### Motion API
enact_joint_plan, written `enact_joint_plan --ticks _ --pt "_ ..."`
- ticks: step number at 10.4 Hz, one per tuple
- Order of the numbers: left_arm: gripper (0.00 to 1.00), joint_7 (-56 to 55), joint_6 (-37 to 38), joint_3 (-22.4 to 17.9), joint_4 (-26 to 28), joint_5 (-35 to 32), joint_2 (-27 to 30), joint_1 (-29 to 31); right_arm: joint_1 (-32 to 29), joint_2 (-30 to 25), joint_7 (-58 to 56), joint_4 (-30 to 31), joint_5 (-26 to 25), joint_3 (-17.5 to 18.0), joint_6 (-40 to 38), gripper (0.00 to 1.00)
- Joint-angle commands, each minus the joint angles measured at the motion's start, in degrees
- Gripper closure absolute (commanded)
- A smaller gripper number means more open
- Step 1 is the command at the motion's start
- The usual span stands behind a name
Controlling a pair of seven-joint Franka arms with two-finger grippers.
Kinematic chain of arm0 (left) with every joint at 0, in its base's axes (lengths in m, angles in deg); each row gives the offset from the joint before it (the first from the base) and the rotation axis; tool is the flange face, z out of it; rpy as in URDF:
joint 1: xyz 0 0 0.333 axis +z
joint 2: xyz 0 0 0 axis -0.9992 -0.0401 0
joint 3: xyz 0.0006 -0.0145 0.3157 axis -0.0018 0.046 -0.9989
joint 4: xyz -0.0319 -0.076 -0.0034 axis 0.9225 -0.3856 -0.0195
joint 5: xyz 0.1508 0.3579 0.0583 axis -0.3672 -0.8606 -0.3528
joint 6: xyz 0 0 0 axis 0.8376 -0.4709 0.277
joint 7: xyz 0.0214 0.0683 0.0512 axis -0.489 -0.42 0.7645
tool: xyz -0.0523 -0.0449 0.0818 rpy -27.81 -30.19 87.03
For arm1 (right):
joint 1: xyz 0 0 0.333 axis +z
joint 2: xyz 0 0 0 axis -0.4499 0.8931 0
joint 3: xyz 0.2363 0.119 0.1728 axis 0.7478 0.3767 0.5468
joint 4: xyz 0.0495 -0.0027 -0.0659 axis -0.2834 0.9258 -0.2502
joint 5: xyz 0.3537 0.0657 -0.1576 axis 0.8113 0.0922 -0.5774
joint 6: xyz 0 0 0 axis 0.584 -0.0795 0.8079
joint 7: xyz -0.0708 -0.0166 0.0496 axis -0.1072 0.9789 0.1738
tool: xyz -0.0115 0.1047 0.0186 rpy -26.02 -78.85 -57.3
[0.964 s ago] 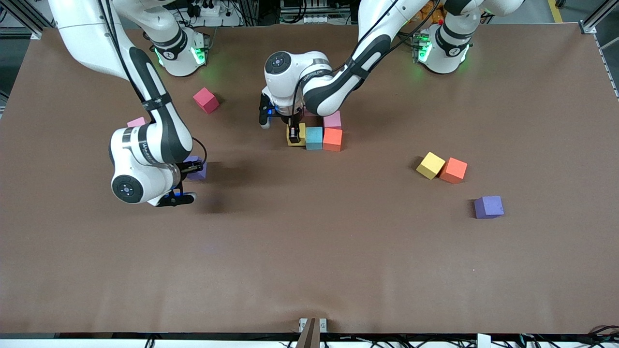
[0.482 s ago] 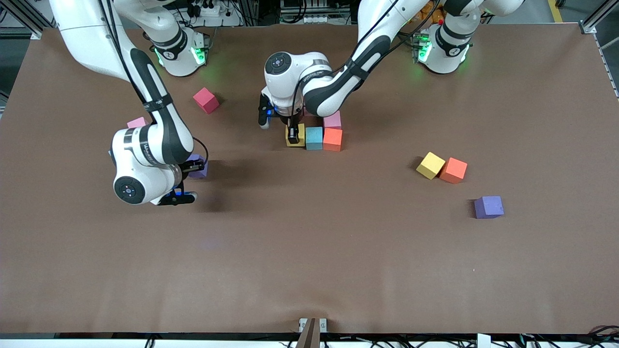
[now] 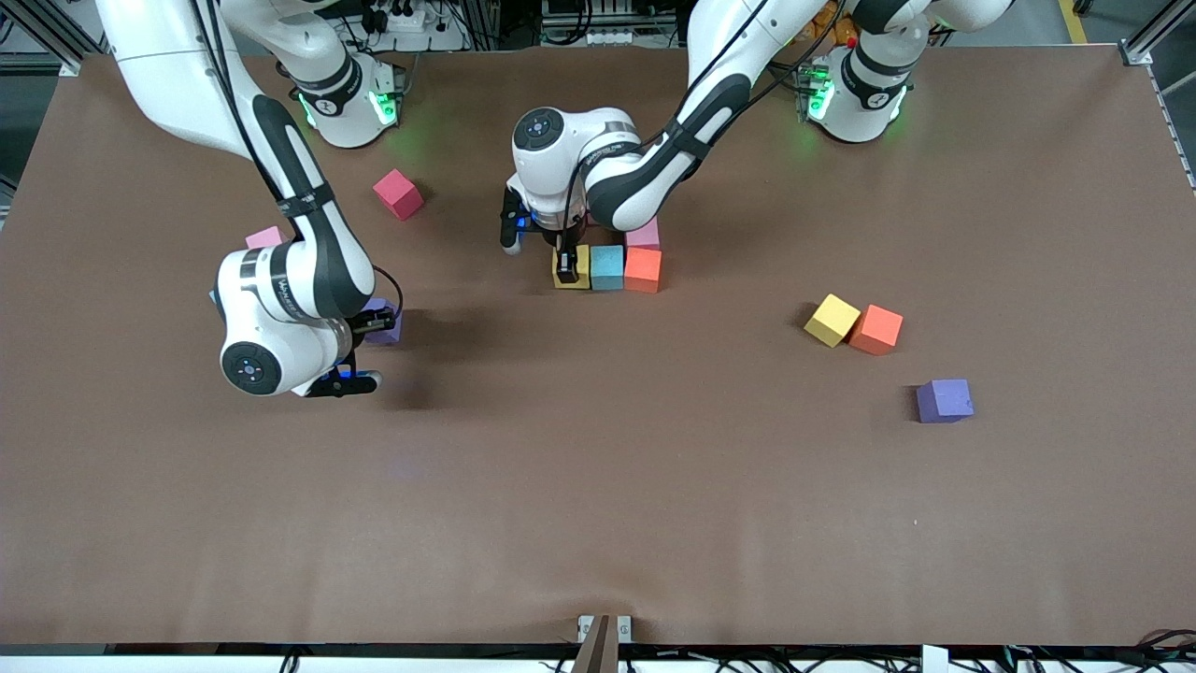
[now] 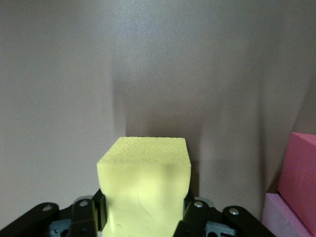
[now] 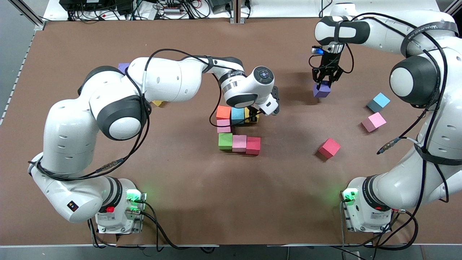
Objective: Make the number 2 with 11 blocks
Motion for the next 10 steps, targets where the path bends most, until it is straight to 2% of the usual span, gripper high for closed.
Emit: enact_joint_plan --ticks 1,5,7,8,9,10 --pt "0.59 1.75 -0.1 -0.65 -1.31 -1.35 -0.7 -0.73 0.12 0.86 0.86 -1.47 0.92 -0.08 -1.19 1.0" --pt "0.58 1.75 -0.1 -1.26 -1.31 -1.27 -1.05 -0.73 0.12 0.86 1.2 -1.56 0.92 0.0 -1.19 1.0" --pt "0.52 1.75 -0.19 -1.35 -1.31 -1.27 -1.13 -0.73 0.47 0.86 1.56 -1.56 0.92 0.0 -1.19 1.0" --pt "0.05 1.15 -0.19 -1.35 -1.31 -1.18 -1.31 -0.73 0.47 0.86 1.65 -1.56 0.92 0.0 -1.19 1.0" --pt "0.0 0.97 -0.19 -1.35 -1.31 -1.18 -1.31 -0.73 0.56 0.86 1.65 -1.56 0.92 0.0 -1.19 1.0" --pt "0.0 0.7 -0.19 -1.35 -1.31 -1.09 -1.22 -0.81 0.56 0.86 1.65 -1.64 0.92 0.0 -1.19 1.0"
